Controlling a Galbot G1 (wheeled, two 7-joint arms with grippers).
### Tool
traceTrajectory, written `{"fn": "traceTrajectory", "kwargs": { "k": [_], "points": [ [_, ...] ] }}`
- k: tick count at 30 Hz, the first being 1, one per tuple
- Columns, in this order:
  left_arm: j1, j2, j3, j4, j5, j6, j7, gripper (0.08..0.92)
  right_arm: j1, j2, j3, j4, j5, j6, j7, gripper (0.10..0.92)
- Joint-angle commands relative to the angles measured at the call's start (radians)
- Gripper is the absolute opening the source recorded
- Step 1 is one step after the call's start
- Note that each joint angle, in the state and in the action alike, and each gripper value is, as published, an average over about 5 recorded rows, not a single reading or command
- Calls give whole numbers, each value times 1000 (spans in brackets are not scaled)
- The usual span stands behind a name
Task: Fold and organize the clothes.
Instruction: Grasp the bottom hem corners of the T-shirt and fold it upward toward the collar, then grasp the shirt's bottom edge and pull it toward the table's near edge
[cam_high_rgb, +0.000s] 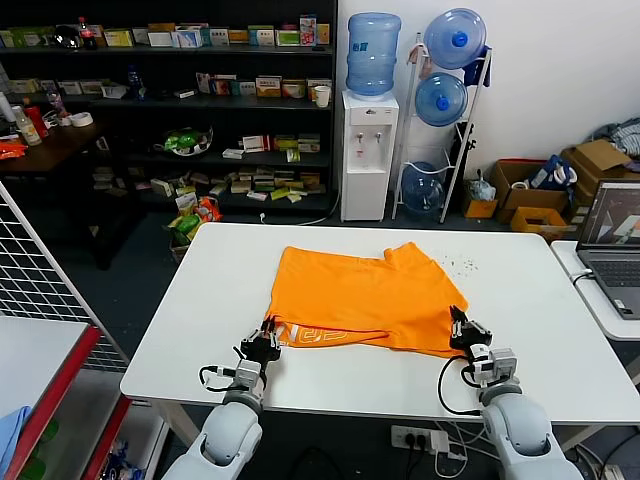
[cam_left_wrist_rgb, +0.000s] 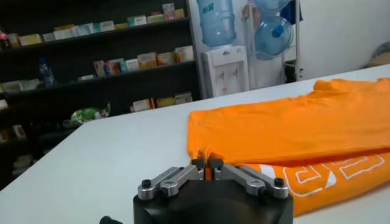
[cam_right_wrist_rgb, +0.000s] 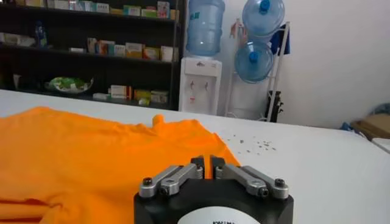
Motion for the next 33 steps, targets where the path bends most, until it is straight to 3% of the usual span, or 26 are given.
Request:
{"fn": "traceTrajectory", "kwargs": {
  "k": [1,14,19,25,33],
  "points": [
    [-16,18,1,2,-47,4,4,261,7,-3,-7,-7,-4,-30,-9,354],
    [52,64,-32,-47,-166,63,8,642,-178,-29,93,130,-21,-168,-16,727],
    [49,62,-34,-39,-195,81,10,774,-203,-21,102,134,-26,-180,-15,816],
    [40,50,-29,-16,-191,80,16,810,-187,-23,94,79,-12,-192,-23,784],
    [38,53,-30,-11,-190,77,15,594,-162,-11,60,58,-15,-171,-40,559]
  ]
}}
